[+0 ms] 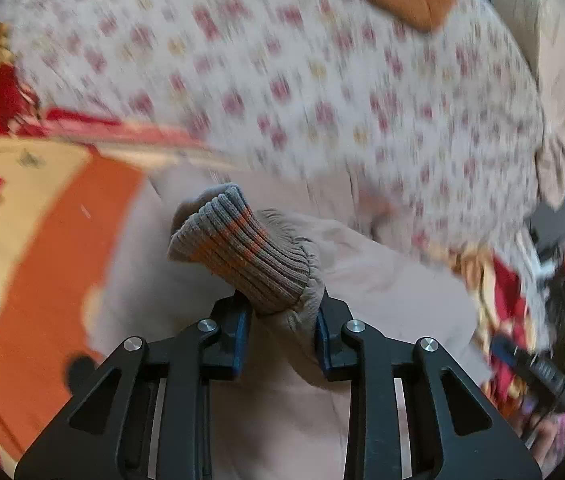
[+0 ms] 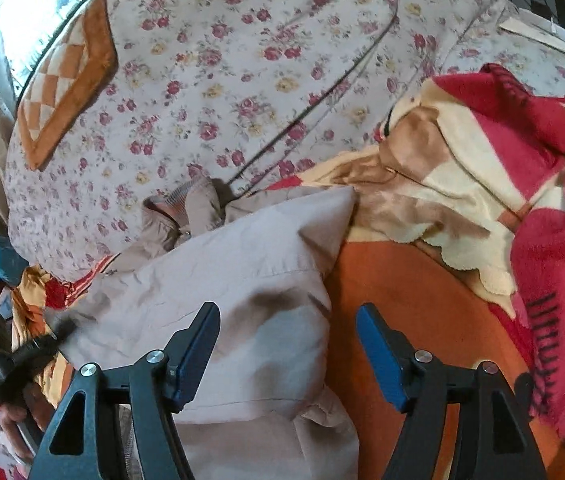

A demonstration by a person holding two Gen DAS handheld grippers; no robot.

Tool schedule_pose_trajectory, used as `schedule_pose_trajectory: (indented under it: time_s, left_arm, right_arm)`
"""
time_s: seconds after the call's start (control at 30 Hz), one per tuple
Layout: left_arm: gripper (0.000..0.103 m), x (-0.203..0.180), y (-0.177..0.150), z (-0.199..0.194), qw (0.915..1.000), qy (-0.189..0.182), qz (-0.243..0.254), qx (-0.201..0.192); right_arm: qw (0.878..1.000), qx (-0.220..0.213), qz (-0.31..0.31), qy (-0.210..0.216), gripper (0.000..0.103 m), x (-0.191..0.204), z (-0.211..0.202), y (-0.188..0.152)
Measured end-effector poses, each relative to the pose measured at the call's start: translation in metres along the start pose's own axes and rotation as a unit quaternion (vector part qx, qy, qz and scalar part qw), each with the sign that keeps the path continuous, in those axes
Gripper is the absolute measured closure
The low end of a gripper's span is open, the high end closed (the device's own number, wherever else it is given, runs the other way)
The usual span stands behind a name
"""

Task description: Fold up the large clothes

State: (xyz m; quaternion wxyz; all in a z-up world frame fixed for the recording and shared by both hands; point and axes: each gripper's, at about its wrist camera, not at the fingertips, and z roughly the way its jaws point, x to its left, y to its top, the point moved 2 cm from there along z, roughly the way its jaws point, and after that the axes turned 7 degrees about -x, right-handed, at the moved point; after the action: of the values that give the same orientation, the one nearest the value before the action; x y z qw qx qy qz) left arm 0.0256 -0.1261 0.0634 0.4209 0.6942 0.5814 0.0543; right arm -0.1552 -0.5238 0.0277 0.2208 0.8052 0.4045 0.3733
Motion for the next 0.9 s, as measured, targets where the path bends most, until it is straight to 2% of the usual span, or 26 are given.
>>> schedule_pose_trajectory:
  time_s: [0.07, 0.2, 0.33, 0.43, 0.5, 0.53, 0.57, 0.6, 0.63, 0.67, 0.7, 0.77, 0.8, 0.87, 0.9]
  left_arm:
    - [0.078, 0.014, 0.011, -0.008, 0.9995, 0.021, -0.010, -0.020]
    - [0.078, 0.041, 0.007, 0.009, 0.9983, 0.043, -0.038, 0.007]
    - [0.078, 0.033, -0.001, 0.020, 0.9985, 0.045, -0.026, 0.020]
    - [0.077, 0.020, -0.009, 0.021, 0.9992, 0.031, -0.005, 0.025]
    - [0.077, 0.014, -0.010, 0.020, 0.9991, 0.035, 0.006, 0.021]
    - [0.077, 0.013, -0.010, 0.019, 0.9992, 0.035, 0.009, 0.019]
    - [0.077, 0.013, -0.010, 0.018, 0.9993, 0.033, 0.009, 0.017]
    - [0.074, 0.013, -0.009, 0.017, 0.9994, 0.029, 0.007, 0.015]
    - [0.069, 0.013, -0.007, 0.015, 0.9997, 0.023, 0.005, 0.012]
    - [0.058, 0.013, -0.006, 0.013, 0.9998, 0.020, 0.003, 0.008]
    - [0.042, 0.014, -0.004, 0.012, 0.9997, 0.022, 0.002, 0.003]
    - [0.030, 0.017, -0.003, 0.010, 0.9989, 0.046, 0.003, -0.010]
    - [0.030, 0.021, -0.004, 0.013, 0.9978, 0.066, 0.003, -0.010]
    - [0.031, 0.029, -0.009, 0.025, 0.9941, 0.105, 0.002, 0.025]
    - [0.031, 0.033, -0.011, 0.030, 0.9934, 0.108, -0.004, 0.038]
  right_arm:
    - [1.000, 0.003, 0.003, -0.001, 0.034, -0.002, 0.001, 0.001]
    - [1.000, 0.023, 0.001, -0.009, 0.034, -0.002, 0.006, -0.003]
    - [0.998, 0.050, -0.030, -0.008, 0.034, 0.011, 0.019, -0.014]
    - [0.997, 0.074, -0.023, -0.011, 0.033, 0.015, 0.045, -0.019]
    - [0.998, 0.066, -0.011, -0.016, 0.033, 0.016, 0.063, -0.017]
    - [0.998, 0.054, -0.012, -0.010, 0.040, 0.016, 0.065, -0.016]
    - [0.999, 0.047, -0.016, -0.007, 0.072, 0.017, 0.064, -0.015]
    - [0.999, 0.045, -0.021, -0.009, 0.081, 0.017, 0.061, -0.013]
    - [0.999, 0.036, -0.023, -0.013, 0.086, 0.017, 0.055, -0.009]
    - [0.999, 0.025, -0.030, -0.020, 0.092, 0.015, 0.047, -0.003]
    - [0.999, 0.018, -0.036, -0.033, 0.099, 0.014, 0.043, 0.001]
    - [0.996, -0.004, -0.043, -0.082, 0.102, 0.005, 0.035, 0.010]
    - [0.993, 0.000, -0.046, -0.105, 0.103, -0.002, 0.038, 0.010]
    - [0.996, 0.019, -0.027, -0.087, 0.103, -0.011, 0.043, 0.008]
    - [0.997, 0.017, -0.004, -0.076, 0.103, -0.015, 0.040, 0.009]
